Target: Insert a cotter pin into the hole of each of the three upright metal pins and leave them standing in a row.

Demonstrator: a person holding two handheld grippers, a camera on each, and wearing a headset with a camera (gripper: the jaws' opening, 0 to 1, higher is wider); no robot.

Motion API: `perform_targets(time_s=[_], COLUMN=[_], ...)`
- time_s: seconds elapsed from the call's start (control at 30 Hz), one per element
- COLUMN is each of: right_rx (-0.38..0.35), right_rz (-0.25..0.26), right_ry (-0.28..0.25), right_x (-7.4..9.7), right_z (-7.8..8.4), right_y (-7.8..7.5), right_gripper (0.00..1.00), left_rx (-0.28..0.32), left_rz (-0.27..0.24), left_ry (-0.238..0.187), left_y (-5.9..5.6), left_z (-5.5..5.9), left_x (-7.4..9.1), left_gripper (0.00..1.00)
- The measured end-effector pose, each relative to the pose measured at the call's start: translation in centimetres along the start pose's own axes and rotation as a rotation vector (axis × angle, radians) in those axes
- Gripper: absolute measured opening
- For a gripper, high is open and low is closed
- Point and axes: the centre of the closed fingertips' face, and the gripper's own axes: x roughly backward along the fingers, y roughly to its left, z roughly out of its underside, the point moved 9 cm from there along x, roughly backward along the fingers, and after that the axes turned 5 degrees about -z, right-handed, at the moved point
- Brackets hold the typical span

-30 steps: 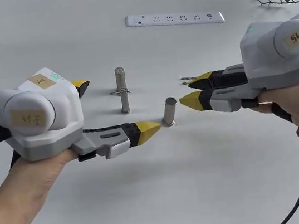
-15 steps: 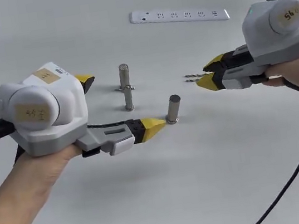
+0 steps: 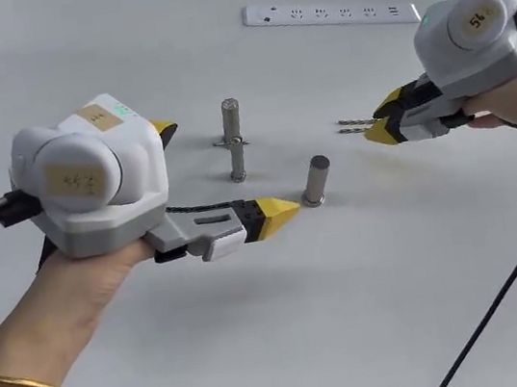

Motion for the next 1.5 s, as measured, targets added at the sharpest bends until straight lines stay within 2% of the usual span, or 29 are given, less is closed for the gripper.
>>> perform_targets(time_s=[0.3, 0.83, 0.93, 1.0, 1.07, 1.17, 1.27, 1.4, 1.5], right_rx=[0.027, 0.04, 0.03, -0.017, -0.045, -0.009, -0.011, 0.076, 0.104], right_rz=[-0.026, -0.071, -0.081, -0.119, -0.101, -0.104, -0.095, -0.093, -0.086], right_ry=[0.073, 0.155, 0.171, 0.181, 0.194, 0.223, 0.246, 0.267, 0.273], right_x=[-0.7, -1.1, -1.1, -1.1, -1.1, -1.0, -1.0, -0.8, -0.7], right_z=[0.4, 0.3, 0.3, 0.2, 0.0, -0.2, -0.4, -0.5, -0.6], right_y=[-0.2, -0.1, -0.1, 0.1, -0.2, 0.0, 0.3, 0.7, 1.0], right_gripper=[0.12, 0.05, 0.05, 0.01, 0.0, 0.0, 0.0, 0.0, 0.0], left_rx=[-0.001, -0.027, -0.026, -0.026, -0.024, -0.028, -0.021, -0.021, -0.023], left_rz=[0.001, 0.004, 0.008, 0.013, 0.022, 0.023, 0.019, 0.018, 0.02], left_ry=[0.008, 0.019, 0.019, 0.019, 0.023, 0.026, 0.023, 0.024, 0.027], left_y=[0.1, 0.1, 0.1, 0.1, 0.0, -0.1, 0.1, 0.1, 0.1], left_z=[0.1, 0.3, 0.3, 0.3, 0.3, 0.3, 0.3, 0.3, 0.3], left_x=[-0.1, -0.1, -0.1, -0.1, -0.1, -0.1, -0.1, -0.1, -0.1], left_gripper=[0.93, 0.91, 0.91, 0.9, 0.89, 0.89, 0.89, 0.89, 0.89])
